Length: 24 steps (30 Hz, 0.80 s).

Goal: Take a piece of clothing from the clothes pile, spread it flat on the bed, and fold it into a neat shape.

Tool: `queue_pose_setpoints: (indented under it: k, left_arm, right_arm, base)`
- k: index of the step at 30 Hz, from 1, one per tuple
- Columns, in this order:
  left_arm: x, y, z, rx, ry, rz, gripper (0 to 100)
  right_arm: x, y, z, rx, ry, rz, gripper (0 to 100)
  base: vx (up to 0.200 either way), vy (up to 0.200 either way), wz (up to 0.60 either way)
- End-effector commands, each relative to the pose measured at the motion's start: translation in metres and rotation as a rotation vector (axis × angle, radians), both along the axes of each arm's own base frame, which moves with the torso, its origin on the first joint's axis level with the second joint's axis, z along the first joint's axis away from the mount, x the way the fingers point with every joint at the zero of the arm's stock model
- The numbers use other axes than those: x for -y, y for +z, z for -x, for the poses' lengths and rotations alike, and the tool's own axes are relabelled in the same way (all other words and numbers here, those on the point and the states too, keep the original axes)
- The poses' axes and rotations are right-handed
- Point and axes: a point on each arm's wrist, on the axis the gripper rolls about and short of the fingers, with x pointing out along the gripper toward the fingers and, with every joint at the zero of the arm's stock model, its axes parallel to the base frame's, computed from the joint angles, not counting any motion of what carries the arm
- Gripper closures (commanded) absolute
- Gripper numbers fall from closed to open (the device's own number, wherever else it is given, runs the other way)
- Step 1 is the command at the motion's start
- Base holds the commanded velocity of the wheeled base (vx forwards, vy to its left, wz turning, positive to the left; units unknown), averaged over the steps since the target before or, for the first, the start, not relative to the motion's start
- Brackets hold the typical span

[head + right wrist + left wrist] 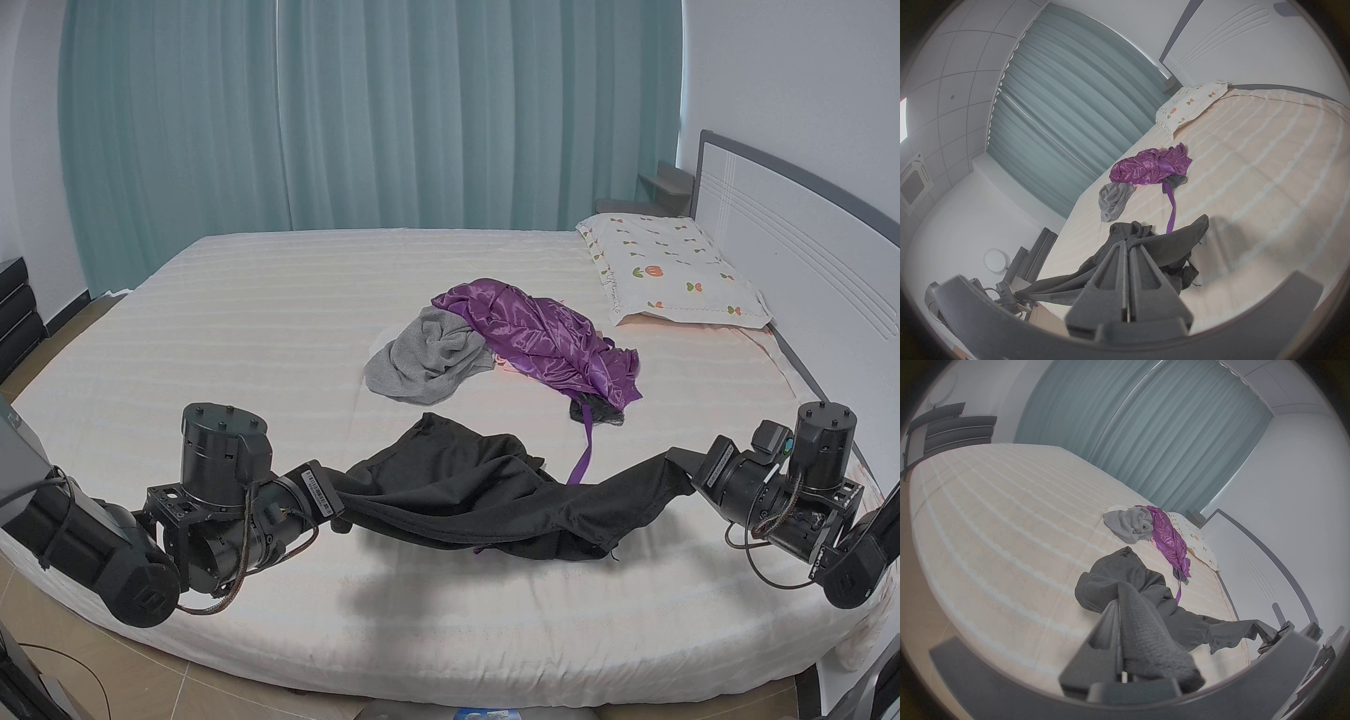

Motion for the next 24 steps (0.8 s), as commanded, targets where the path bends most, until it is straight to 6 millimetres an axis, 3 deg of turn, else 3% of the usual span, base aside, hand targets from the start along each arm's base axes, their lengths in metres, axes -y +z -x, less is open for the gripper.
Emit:
queue_pose_setpoints:
  k: [1,24]
  left_arm:
    - [0.0001,-0.0003,-0.0002,-0.002,-0.005,0.003,100]
    - [0.0009,0.0023,-0.0010,0.018,-0.015,0.022,100]
  right_arm:
    - [-0.0001,-0.0004,0.0001,-0.002,0.001,0.000,100]
    - [-0.0009,-0.0020,0.0014,-0.009,0.008,0.002,100]
  base:
    - [0.000,0.000,0.00]
    - [0.000,0.000,0.00]
